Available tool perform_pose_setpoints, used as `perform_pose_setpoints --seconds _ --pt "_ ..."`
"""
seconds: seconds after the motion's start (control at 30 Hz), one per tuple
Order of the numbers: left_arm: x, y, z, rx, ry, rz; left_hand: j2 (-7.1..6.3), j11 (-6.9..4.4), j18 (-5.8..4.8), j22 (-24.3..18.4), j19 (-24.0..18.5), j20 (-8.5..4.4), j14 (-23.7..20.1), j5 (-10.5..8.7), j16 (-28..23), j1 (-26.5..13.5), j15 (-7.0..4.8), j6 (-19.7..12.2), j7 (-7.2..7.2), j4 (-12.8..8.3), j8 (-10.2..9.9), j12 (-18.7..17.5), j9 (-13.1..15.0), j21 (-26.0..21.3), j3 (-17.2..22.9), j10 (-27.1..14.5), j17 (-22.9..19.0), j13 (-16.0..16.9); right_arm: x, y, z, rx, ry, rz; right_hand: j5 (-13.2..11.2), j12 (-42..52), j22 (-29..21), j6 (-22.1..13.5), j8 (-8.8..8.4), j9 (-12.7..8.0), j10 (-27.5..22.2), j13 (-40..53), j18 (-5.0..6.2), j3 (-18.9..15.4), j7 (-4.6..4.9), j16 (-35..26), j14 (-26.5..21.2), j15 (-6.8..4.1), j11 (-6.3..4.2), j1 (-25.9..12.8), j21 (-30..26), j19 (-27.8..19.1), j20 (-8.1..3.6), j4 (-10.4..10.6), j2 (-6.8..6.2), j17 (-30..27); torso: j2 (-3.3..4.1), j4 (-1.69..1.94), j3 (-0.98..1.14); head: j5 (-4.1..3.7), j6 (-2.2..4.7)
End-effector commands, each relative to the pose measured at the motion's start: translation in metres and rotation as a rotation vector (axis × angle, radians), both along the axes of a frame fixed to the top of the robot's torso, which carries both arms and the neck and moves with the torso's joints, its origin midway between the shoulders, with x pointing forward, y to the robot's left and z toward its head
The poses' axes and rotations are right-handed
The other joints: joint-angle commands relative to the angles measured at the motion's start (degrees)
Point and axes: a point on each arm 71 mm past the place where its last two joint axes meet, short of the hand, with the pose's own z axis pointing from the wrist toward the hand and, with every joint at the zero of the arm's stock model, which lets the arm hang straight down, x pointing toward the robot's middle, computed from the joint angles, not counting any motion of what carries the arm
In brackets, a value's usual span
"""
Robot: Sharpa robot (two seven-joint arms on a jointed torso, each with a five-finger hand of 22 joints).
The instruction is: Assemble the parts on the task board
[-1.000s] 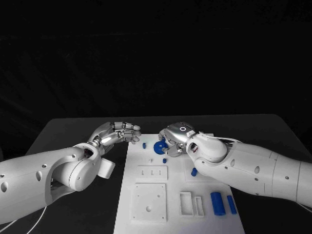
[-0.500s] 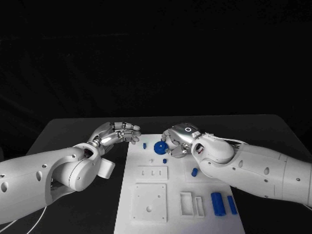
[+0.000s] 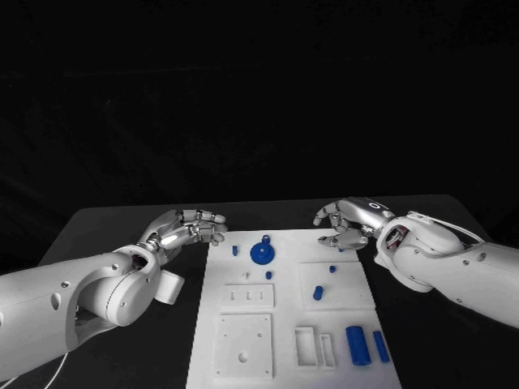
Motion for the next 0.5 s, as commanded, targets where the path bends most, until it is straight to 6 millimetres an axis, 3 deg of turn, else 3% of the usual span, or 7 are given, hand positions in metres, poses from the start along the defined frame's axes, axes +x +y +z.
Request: perform_pose_setpoints --seconds 0.03,0.2,0.23,0.4,0.5 --pt "0.000 -0.003 0.002 -0.005 -0.014 -0.019 0.21 0.01 0.60 0.68 -0.25 0.14 -0.20 0.30 -0.28 -0.10 0.06 -0.20 0.44 -0.08 0.24 -0.19 -0.06 -0.20 0.26 -0.28 -0.04 0.08 0.001 -0.018 -0.005 0.050 0.087 0.048 0.53 -0.17 1.06 0.11 0.27 -0.11 -0.33 0.01 2.74 -1.21 1.19 -0.40 0.00 0.21 0.19 -0.07 -0.44 -0.48 0.01 -0.77 0.75 -0.06 -0.12 -0.60 0.63 -0.45 0.17" --pt "0.000 -0.003 0.002 -0.006 -0.014 -0.022 0.21 0.01 0.60 0.68 -0.25 0.14 -0.19 0.30 -0.29 -0.09 0.06 -0.20 0.43 -0.08 0.24 -0.19 -0.06 -0.20 0.26 -0.27 -0.04 0.08 0.009 -0.045 -0.007 0.044 0.104 0.004 2.07 -0.22 1.03 0.30 0.37 -0.24 -0.54 -0.07 2.74 -2.71 1.13 -0.65 -0.04 0.17 0.12 -0.24 -0.56 -0.72 0.20 -2.08 1.22 -0.09 -0.12 -0.82 1.04 -0.75 0.36" --pt "0.000 -0.003 0.002 -0.006 -0.014 -0.023 0.21 0.01 0.60 0.68 -0.25 0.14 -0.19 0.30 -0.29 -0.08 0.06 -0.20 0.43 -0.08 0.25 -0.19 -0.06 -0.20 0.26 -0.27 -0.04 0.08 0.009 -0.047 -0.008 0.046 0.108 -0.001 2.29 -0.23 1.02 0.28 0.35 -0.28 -0.57 -0.09 2.74 -3.01 1.08 -0.71 -0.05 0.19 0.09 -0.23 -0.59 -0.76 0.22 -2.37 1.32 -0.10 -0.12 -0.82 0.98 -0.80 0.40" --pt "0.001 -0.003 0.001 -0.005 -0.014 -0.021 0.21 0.01 0.60 0.68 -0.25 0.14 -0.19 0.30 -0.30 -0.08 0.06 -0.20 0.44 -0.08 0.25 -0.20 -0.06 -0.20 0.27 -0.27 -0.04 0.08 0.013 -0.059 -0.010 0.056 0.127 -0.022 3.06 -0.25 0.99 0.17 0.29 -0.44 -0.70 -0.14 2.74 -4.40 1.08 -0.87 -0.07 0.11 0.07 -0.55 -0.69 -0.88 0.27 -3.23 1.62 -0.09 -0.10 -0.92 1.34 -0.77 0.33" --pt "0.002 -0.003 0.001 -0.004 -0.014 -0.020 0.21 0.01 0.60 0.68 -0.26 0.14 -0.19 0.30 -0.30 -0.08 0.06 -0.20 0.44 -0.08 0.25 -0.20 -0.06 -0.20 0.27 -0.27 -0.04 0.08 0.015 -0.063 -0.013 0.056 0.139 -0.030 3.32 -0.25 0.99 0.07 0.24 -0.51 -0.76 -0.15 2.74 -5.07 1.06 -0.91 -0.08 0.09 0.06 -0.69 -0.73 -0.91 0.26 -3.52 1.66 -0.06 -0.06 -0.83 1.23 -0.92 0.24"
